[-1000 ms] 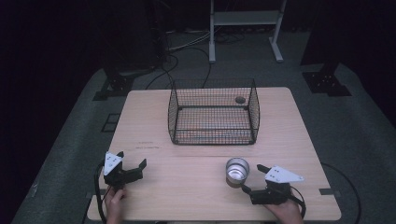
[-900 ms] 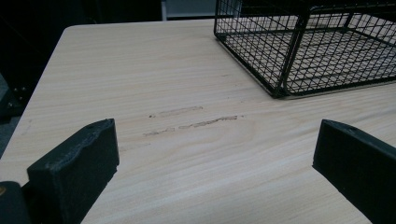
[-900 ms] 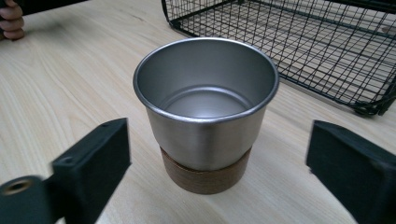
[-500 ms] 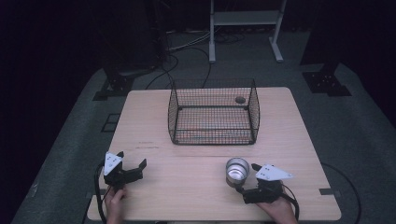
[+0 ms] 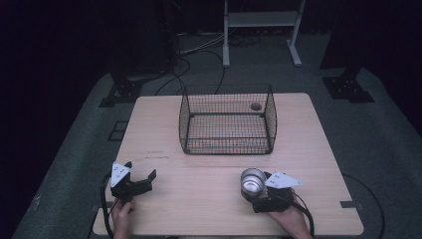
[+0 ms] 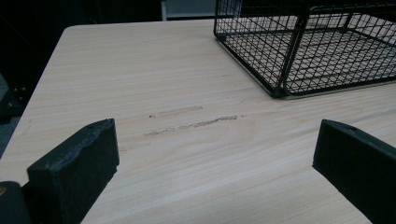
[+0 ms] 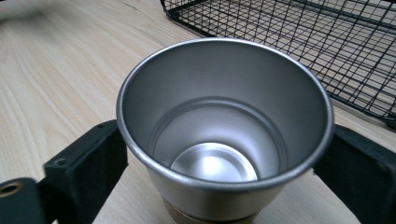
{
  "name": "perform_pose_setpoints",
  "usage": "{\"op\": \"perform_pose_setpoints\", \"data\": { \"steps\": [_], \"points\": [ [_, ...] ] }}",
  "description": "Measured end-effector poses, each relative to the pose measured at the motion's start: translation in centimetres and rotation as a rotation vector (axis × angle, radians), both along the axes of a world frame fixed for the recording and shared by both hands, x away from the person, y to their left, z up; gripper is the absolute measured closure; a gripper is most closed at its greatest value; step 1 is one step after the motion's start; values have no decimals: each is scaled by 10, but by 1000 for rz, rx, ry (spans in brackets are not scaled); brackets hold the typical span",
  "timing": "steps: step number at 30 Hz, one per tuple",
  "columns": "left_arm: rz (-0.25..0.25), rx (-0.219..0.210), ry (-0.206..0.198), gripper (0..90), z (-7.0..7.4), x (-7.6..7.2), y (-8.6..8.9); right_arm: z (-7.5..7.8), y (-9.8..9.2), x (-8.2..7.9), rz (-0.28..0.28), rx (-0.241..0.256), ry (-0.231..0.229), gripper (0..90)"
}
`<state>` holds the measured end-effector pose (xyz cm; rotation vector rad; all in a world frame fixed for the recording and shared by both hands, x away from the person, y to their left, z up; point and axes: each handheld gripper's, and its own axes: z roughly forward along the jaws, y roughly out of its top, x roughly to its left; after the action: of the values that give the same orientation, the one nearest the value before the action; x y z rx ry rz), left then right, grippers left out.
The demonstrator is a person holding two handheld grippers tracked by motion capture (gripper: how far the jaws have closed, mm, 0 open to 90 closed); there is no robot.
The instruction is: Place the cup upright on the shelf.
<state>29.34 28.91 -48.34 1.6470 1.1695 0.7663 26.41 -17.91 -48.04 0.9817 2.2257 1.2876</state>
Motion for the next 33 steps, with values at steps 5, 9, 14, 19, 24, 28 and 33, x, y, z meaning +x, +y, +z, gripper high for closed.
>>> {"op": "perform_pose_setpoints", "data": {
  "steps": [5,9,14,19,24,28,33],
  "points": [
    [0,0,0,0,0,0,0,1,0,4,-4,-5,2,83],
    [-1,0,-1,0,0,0,0,1,-1,6,21,4,13,133],
    [0,0,-1,0,0,0,0,2,-1,6,36,8,13,172],
    [1,-1,-2,0,0,0,0,2,-3,6,36,10,21,176],
    [0,0,0,0,0,0,0,7,-8,7,32,49,34,179],
    [0,1,1,0,0,0,0,13,-13,9,27,65,30,179],
    [0,2,1,0,0,0,0,20,-18,13,31,59,28,179]
  ]
}}
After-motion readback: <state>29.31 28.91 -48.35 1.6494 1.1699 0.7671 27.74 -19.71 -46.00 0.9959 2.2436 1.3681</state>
